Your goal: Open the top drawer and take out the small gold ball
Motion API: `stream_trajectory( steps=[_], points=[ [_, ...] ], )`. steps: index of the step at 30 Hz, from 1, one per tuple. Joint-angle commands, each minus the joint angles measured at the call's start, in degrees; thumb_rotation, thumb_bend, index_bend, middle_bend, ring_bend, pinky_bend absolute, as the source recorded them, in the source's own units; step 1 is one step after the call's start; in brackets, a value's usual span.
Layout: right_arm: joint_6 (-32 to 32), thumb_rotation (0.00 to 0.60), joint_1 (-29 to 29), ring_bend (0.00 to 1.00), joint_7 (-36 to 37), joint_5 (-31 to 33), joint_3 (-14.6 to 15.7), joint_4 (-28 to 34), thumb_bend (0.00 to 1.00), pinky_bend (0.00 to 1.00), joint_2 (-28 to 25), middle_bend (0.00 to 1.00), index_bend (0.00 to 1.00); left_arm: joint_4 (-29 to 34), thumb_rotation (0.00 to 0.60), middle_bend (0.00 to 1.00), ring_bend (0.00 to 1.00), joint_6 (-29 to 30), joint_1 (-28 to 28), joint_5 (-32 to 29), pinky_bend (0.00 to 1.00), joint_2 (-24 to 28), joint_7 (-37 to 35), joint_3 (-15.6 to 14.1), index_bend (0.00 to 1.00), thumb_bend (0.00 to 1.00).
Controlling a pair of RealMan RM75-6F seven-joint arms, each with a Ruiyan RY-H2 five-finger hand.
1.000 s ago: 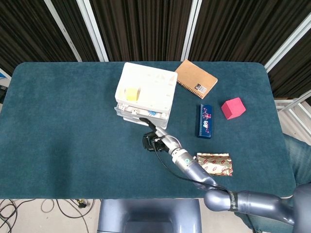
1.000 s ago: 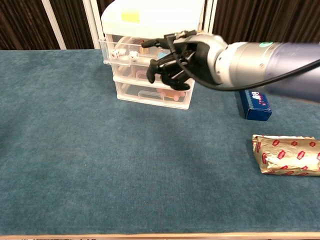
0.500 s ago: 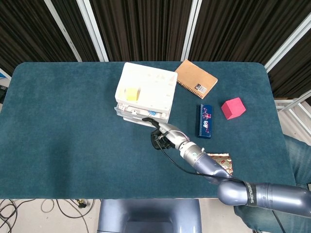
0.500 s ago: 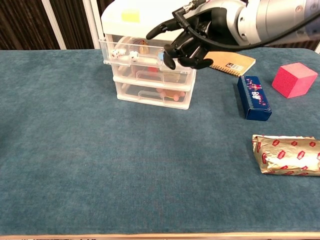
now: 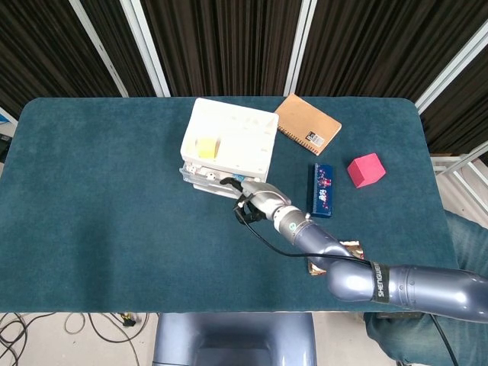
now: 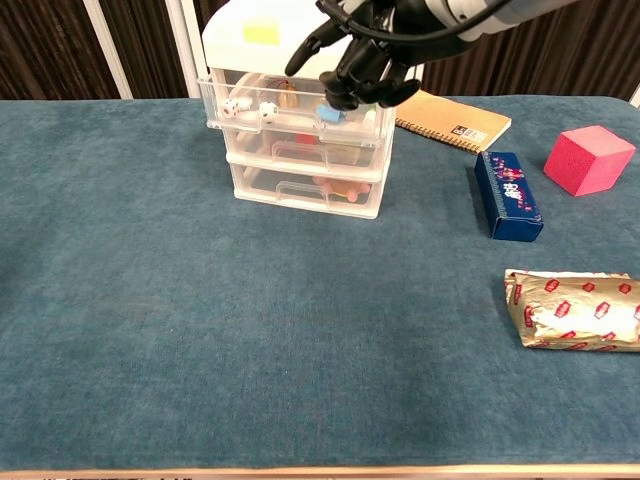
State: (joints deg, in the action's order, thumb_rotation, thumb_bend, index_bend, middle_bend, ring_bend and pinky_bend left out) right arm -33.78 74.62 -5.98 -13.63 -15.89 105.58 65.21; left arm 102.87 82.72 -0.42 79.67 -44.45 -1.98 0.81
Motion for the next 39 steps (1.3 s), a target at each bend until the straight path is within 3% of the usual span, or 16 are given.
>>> stream_trajectory(
  steps=[1, 15, 39],
  points=[
    [0.15, 0.6, 2.46, 0.87, -0.39, 3.46, 1.28, -1.39, 0.73, 0.93, -0.05, 0.74, 0.14, 0.01, 0.6, 0.0, 0.0, 0.01, 0.01, 0.01, 0.0, 0.02, -0.09, 0.01, 0.13, 0.23],
    [2.84, 0.6, 9.31, 0.88, -1.35, 10.14, 5.67, -5.89, 0.74, 0.93, 2.62, 0.75, 0.14, 0.08, 0.6, 0.0, 0.0, -0.2, -0.04, -0.25, 0.0, 0.21, -0.42, 0.05, 0.13, 0.23],
    [5.4, 0.6, 15.2, 0.88, -0.55, 13.67, 8.76, -9.03, 0.74, 0.93, 4.11, 0.75, 0.14, 0.3, 0.6, 0.0, 0.0, -0.19, -0.05, 0.03, 0.0, 0.29, -0.39, -0.06, 0.13, 0.23]
  ],
)
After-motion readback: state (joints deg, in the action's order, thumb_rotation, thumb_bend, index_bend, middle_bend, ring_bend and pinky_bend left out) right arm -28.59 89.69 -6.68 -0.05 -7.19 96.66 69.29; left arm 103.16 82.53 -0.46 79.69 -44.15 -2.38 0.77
